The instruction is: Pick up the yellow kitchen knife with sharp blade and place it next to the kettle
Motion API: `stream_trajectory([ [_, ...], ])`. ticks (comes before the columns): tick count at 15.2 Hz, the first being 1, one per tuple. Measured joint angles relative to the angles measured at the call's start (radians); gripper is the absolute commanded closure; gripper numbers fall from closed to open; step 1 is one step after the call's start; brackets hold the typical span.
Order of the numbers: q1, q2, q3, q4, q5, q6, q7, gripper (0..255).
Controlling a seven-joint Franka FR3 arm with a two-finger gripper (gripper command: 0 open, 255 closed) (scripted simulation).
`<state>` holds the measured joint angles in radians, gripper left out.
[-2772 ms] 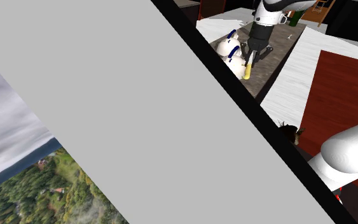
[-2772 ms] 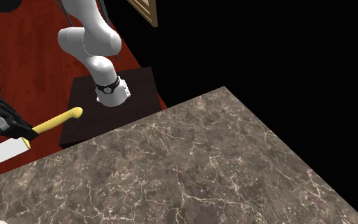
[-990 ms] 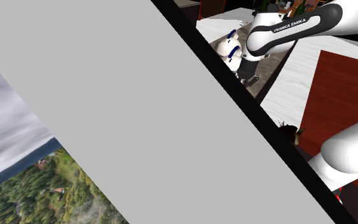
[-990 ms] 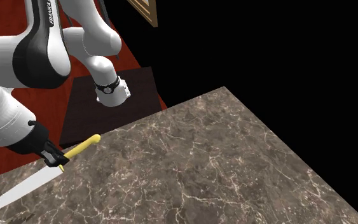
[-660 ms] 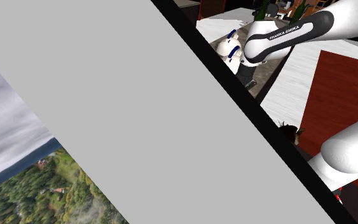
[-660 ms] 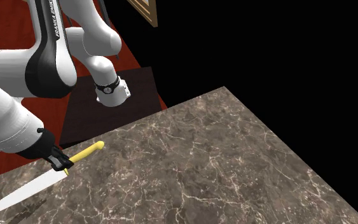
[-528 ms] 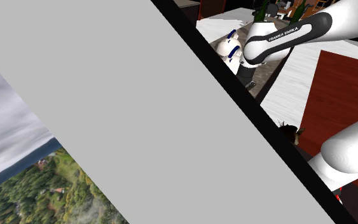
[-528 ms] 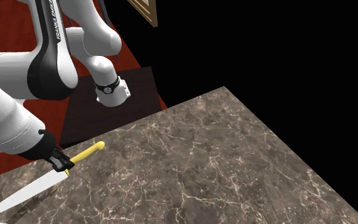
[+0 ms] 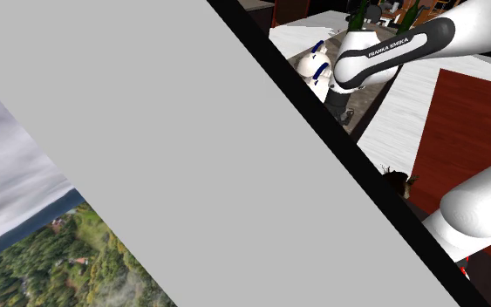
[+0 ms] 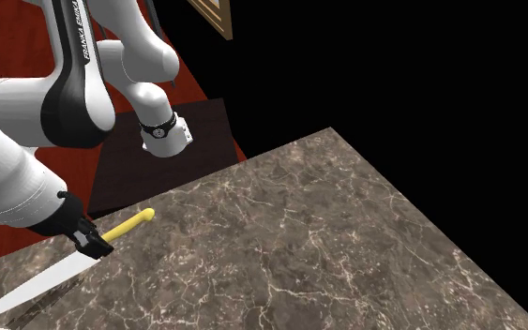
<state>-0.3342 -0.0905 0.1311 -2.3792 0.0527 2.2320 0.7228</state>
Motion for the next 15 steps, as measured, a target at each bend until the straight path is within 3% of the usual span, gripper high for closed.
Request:
stream_trajectory([
  [4, 0.0, 0.0, 0.0, 0.0, 0.0, 0.0, 0.0, 0],
  [9, -0.002, -0.054, -0.004, 0.065, 0.003, -0.118, -0.004, 0],
  [15, -0.002, -0.06, -0.005, 0.073, 0.003, -0.133, -0.004, 0],
])
